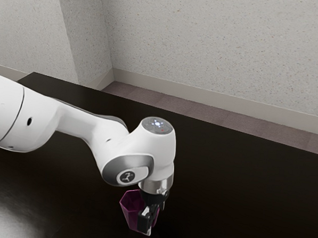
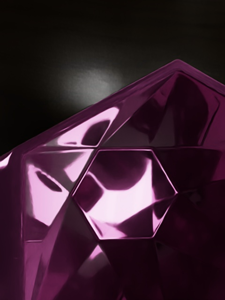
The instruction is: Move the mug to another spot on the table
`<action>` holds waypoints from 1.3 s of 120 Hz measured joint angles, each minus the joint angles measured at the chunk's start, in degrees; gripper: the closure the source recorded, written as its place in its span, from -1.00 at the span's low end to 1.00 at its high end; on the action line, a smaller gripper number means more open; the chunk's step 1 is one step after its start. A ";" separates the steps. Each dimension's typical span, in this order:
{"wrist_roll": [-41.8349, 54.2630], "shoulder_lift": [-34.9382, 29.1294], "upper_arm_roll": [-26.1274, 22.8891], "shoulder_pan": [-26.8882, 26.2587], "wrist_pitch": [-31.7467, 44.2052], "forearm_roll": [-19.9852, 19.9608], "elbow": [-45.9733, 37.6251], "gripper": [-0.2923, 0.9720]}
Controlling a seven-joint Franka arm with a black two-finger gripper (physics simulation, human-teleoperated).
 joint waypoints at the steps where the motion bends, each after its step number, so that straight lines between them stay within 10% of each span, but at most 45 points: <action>1: 0.00 0.04 0.00 0.01 0.01 0.01 0.00 -0.54; 100: 1.47 2.44 0.53 0.60 1.25 1.64 0.44 -0.53; 156: 2.28 2.36 0.52 0.60 1.43 1.76 0.49 0.22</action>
